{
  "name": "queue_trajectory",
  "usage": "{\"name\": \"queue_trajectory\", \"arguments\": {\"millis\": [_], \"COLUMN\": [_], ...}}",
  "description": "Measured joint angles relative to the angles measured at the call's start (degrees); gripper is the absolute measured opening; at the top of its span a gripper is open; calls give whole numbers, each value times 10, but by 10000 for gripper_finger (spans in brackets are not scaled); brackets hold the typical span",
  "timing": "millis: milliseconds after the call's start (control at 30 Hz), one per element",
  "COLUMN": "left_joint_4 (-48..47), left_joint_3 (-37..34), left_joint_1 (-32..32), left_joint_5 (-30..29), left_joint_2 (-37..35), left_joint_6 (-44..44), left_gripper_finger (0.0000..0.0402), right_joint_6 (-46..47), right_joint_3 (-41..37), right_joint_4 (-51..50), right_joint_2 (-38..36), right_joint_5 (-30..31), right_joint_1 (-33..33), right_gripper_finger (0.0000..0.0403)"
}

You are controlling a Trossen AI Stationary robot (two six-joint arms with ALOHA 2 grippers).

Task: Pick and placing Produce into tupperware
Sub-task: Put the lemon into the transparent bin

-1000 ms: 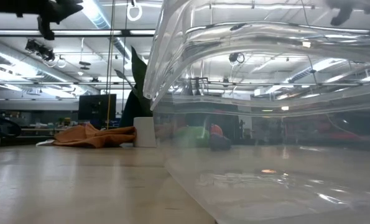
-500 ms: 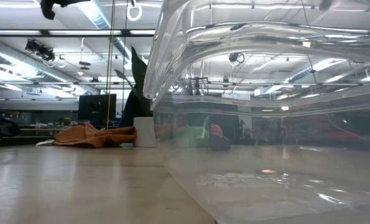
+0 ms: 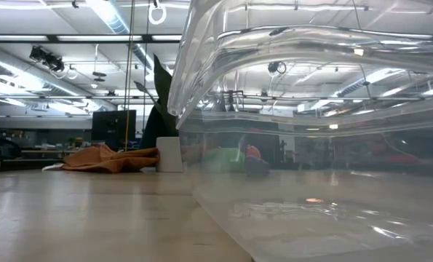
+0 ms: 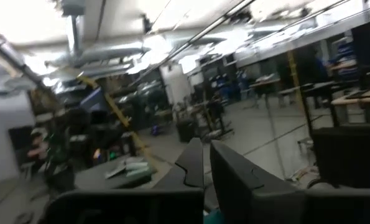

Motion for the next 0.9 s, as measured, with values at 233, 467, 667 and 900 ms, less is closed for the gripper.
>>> {"name": "queue_trajectory", "arguments": {"millis": [233, 467, 667, 900], "left_joint_4": [21, 155, 248, 309], "left_joint_3": [43, 43, 43, 43], "left_joint_1": [52, 55, 55, 55], "left_joint_5": [253, 435, 519, 535], "left_joint_2": [66, 115, 142, 159], "left_joint_6": [-36, -123, -207, -233], "left_gripper_finger": [50, 47, 32, 13], "right_joint_6": [38, 123, 192, 204], "right_joint_3": [56, 83, 93, 94], "right_joint_4": [-34, -32, 1, 73], "right_joint_2": [55, 111, 162, 199], "right_joint_5": [-123, -315, -483, -503], "right_joint_1": [-25, -63, -83, -107], "right_gripper_finger": [0, 0, 0, 0]}}
